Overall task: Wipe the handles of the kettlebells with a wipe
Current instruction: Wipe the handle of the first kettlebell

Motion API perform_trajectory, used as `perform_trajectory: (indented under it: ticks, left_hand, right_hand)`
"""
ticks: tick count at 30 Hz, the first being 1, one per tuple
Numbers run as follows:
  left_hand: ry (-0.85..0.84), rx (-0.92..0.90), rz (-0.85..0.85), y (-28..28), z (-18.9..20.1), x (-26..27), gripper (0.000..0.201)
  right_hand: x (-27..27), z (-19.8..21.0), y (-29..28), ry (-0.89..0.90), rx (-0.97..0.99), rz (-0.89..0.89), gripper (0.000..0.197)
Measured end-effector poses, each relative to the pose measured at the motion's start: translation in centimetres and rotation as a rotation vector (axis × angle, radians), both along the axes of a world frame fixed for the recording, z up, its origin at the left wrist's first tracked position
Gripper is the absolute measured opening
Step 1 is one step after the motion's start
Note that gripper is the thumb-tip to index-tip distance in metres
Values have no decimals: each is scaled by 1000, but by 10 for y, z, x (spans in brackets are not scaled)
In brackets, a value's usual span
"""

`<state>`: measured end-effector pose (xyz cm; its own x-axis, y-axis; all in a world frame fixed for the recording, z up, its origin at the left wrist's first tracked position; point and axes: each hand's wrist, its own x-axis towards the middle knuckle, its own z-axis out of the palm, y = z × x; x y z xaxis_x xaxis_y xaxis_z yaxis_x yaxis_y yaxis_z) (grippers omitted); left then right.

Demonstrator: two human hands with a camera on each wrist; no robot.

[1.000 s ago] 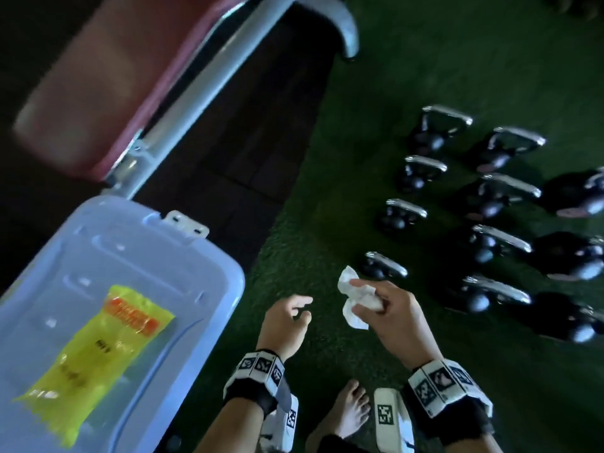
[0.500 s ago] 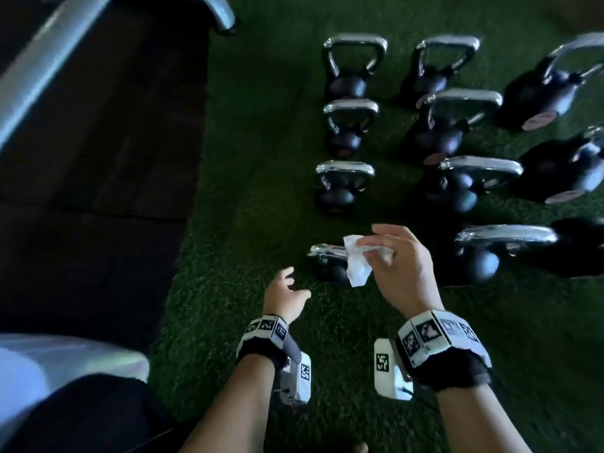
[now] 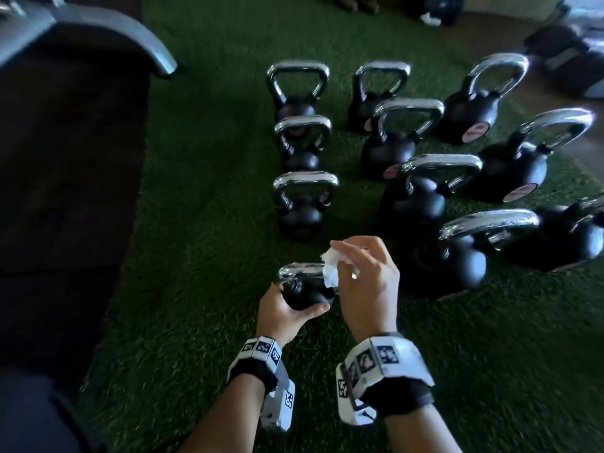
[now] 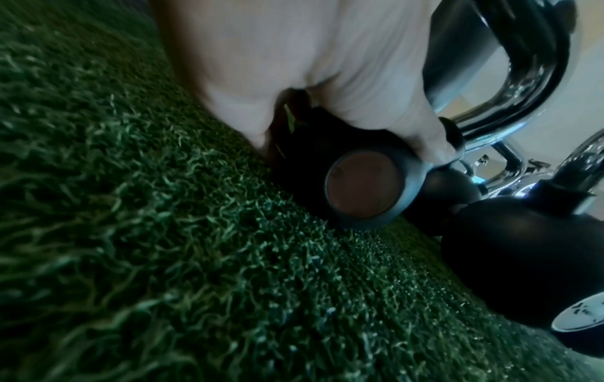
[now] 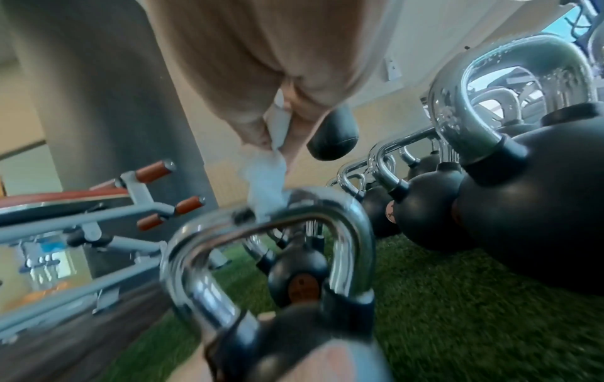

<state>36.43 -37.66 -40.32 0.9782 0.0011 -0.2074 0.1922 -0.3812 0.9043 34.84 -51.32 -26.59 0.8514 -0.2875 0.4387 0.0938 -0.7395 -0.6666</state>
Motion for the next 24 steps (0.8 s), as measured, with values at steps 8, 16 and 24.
perform_trajectory:
  ticks: [8, 16, 24]
  left_hand:
    - [18, -17, 33, -4, -4, -4, 69]
    - [-4, -24, 57, -8, -5, -9, 70]
    - [-43, 8, 54, -10, -2, -11, 71]
  right_hand:
    - [-8, -46, 37, -69, -262, -131, 33]
    - [-20, -49, 20, -33, -226, -219, 40]
    - [-17, -59, 14, -119, -109, -232, 33]
